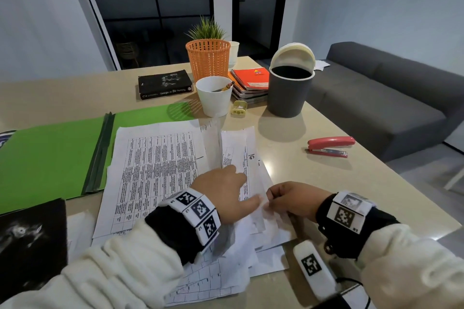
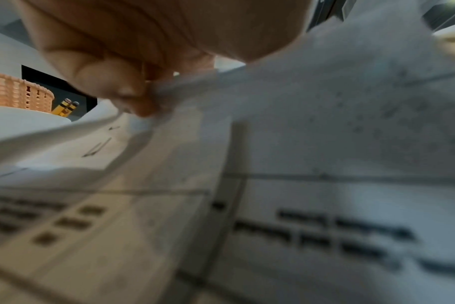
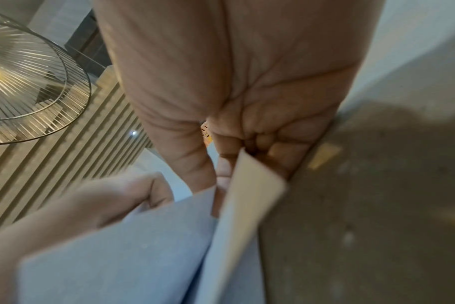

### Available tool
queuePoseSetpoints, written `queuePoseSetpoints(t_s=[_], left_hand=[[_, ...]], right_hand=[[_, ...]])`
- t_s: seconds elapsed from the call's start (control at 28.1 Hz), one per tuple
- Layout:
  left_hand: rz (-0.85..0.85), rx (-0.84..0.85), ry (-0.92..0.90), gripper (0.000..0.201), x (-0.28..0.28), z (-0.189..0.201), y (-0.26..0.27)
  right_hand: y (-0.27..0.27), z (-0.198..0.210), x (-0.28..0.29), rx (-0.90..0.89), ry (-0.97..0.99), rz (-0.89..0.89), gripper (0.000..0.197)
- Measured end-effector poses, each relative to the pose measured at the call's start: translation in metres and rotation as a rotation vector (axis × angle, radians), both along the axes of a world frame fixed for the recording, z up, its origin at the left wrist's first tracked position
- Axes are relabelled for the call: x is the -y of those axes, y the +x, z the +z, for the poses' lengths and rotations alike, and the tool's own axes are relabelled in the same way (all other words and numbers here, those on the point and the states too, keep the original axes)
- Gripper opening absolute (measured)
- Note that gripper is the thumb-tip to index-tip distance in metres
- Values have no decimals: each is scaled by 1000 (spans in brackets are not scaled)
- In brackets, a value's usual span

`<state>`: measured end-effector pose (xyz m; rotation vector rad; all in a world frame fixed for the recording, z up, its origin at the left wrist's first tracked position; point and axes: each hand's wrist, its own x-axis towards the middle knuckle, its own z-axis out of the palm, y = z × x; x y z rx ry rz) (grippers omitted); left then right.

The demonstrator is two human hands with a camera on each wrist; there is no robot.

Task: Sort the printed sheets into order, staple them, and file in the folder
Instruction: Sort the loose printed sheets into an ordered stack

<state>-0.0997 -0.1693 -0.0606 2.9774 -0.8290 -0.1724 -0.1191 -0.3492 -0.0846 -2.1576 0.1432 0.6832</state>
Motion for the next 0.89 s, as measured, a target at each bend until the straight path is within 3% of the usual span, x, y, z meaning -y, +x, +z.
queuePoseSetpoints(t_s=[0.14,0.32,0.46,0.53,0.64,0.89], left_hand=[[13,10,-80,21,-1,-3,0],[20,-6,-95,32,0,-4,3],[57,-44,-120,48,1,-2,3],[77,-40,-151,45,1,0,2],[109,-1,-168,34,0,-1,3],[162,7,-240,34,-6,4,5]], right_hand=[[-3,3,-1,-42,70,-12,11],[-10,10,-8,-6,-6,54,6],[-15,18,-15,45,-54,100,26],[-16,18,-17,70,-109,130,30],[-13,15,-18,67,-97,94,6],[1,0,-2,92,-89,-65,20]])
